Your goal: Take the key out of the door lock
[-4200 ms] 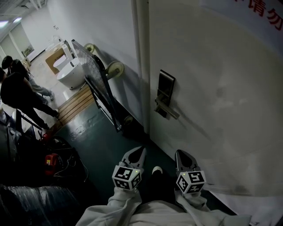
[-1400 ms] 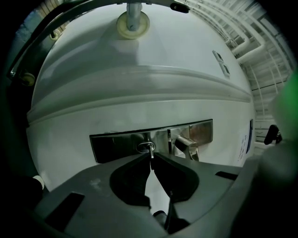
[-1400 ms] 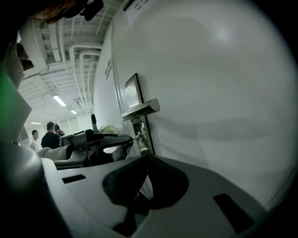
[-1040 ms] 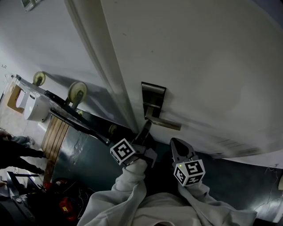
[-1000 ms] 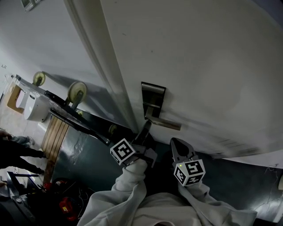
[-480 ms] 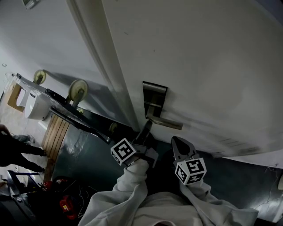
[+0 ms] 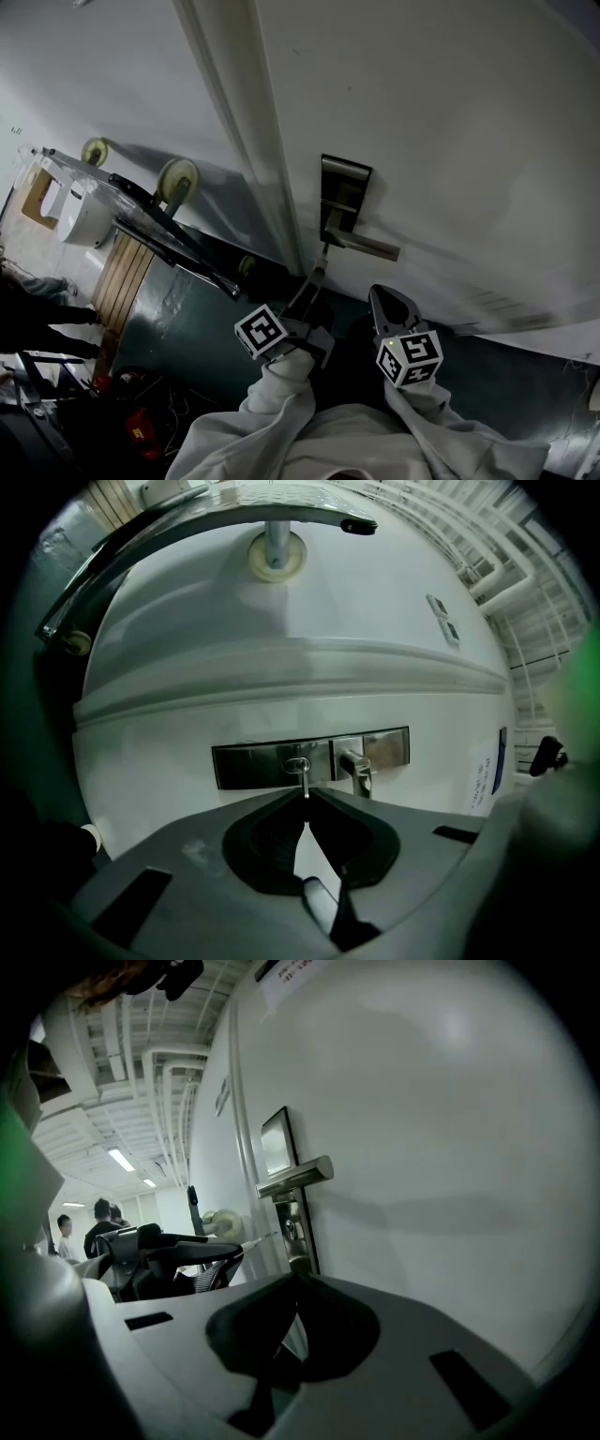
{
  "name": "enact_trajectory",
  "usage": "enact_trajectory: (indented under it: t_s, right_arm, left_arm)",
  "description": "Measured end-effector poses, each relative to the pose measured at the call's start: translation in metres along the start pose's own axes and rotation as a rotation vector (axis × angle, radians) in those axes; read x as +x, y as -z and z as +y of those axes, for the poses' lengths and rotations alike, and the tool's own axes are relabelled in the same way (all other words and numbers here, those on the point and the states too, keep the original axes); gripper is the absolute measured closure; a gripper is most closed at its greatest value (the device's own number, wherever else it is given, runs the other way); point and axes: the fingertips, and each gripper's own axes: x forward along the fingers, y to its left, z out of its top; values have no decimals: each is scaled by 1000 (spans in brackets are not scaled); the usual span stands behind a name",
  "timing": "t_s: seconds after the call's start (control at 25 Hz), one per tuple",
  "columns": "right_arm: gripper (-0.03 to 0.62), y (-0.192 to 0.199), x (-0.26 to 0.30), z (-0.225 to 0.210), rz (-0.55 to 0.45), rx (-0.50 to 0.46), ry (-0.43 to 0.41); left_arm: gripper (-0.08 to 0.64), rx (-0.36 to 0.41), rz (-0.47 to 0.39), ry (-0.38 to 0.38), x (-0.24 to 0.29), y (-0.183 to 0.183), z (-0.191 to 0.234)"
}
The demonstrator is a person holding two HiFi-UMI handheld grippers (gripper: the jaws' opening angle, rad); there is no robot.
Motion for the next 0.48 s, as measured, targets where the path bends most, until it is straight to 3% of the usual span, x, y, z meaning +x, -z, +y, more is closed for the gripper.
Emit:
enact_trajectory:
  t_s: [0.16,0.24,0.48]
  right_arm:
    - [540,-4,1,2,-3,-10,-5]
    - [540,-5,1,1,-2,-12,-2]
    - [540,-6,5,5,2,-22,-14]
  left_arm:
    - [537,19,7,3,-8,-1,-4]
    - [537,70,14,1,-12,-3,-7]
    - [537,397,62,-70,-25,-16,-8]
